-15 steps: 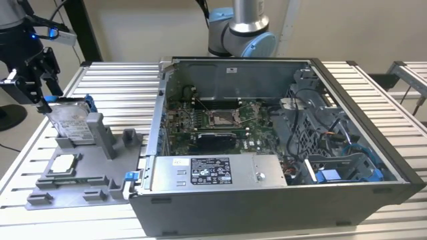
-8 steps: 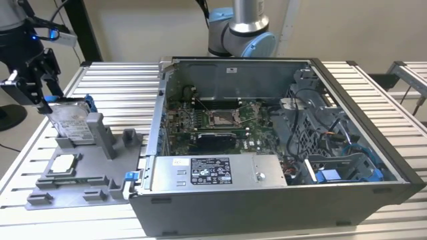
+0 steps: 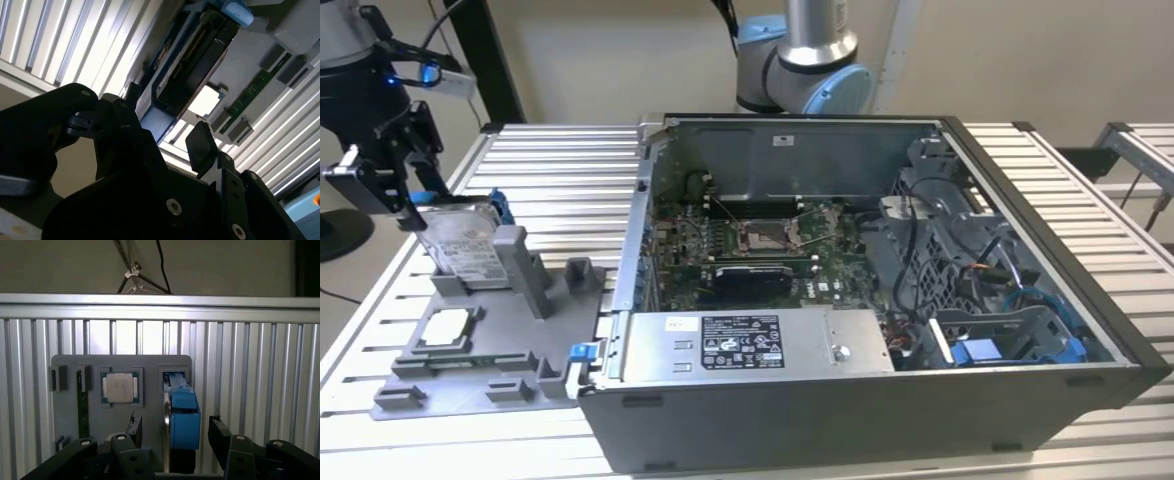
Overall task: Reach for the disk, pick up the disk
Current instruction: 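Pick up the disk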
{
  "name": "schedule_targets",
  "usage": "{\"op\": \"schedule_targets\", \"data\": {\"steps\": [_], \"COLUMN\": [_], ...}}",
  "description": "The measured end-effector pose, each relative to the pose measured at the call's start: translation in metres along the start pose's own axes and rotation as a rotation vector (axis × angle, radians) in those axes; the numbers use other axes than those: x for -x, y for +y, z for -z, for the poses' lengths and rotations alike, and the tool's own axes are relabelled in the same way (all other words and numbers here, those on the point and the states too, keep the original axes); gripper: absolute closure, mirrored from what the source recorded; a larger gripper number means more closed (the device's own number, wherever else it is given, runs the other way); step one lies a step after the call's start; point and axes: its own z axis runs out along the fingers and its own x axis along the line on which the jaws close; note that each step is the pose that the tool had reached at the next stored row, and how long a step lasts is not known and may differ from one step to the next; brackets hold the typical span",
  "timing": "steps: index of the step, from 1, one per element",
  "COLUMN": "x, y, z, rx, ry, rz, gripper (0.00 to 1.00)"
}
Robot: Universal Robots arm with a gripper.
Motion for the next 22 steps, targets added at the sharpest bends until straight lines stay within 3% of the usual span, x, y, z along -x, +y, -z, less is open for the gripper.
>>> {"op": "schedule_targets", "data": {"steps": [22], "x": [0.0040], "y": [0.0003], "z": [-0.0283], "rx": [-0.0003], "ry": [0.0000], "rz": [0.000], "gripper": [0.00]}}
